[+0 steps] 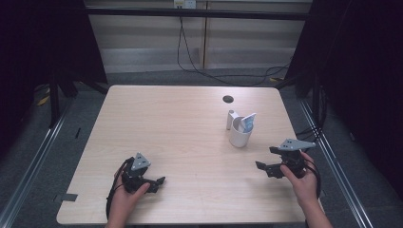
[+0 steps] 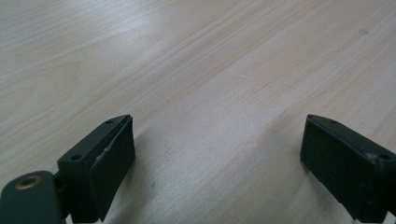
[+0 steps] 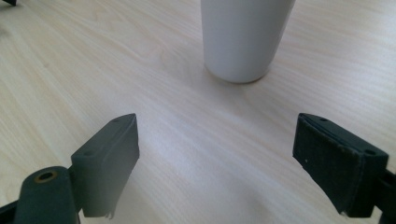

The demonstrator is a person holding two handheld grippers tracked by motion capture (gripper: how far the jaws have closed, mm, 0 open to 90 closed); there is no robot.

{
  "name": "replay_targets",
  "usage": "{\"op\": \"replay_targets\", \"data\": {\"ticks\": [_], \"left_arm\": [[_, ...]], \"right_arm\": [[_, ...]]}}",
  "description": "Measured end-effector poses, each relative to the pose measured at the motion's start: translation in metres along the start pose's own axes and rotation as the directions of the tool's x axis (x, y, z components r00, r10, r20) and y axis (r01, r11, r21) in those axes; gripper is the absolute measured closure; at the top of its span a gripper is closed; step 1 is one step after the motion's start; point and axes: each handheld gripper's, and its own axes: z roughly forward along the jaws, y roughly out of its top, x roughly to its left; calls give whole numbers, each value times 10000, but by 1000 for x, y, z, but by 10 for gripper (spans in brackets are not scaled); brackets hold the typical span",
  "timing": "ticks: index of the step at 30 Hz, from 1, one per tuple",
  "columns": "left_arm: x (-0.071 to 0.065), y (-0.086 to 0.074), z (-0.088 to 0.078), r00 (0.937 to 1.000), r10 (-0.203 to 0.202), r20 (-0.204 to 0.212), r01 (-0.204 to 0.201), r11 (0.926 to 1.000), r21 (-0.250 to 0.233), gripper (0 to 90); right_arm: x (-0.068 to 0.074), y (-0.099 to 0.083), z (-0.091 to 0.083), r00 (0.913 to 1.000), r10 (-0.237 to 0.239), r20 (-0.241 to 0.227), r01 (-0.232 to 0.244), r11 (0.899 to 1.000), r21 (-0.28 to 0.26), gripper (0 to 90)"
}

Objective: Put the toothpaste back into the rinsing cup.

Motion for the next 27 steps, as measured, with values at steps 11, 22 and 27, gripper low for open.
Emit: {"op": "replay_targets", "data": {"ticks": [11,22,27], "left_arm": [[0,0,0,10000,1,1,-1,10000,-1,99],[0,0,0,10000,-4,2,4,10000,-3,99],[0,0,0,10000,-2,1,2,10000,-2,99]], "right_arm": [[-4,-20,-4,9999,153,-76,-150,9994,317,142],[-3,-35,0,9999,-17,-151,29,9971,759,142],[-2,-40,1,9999,-91,-125,103,9955,947,143]]}}
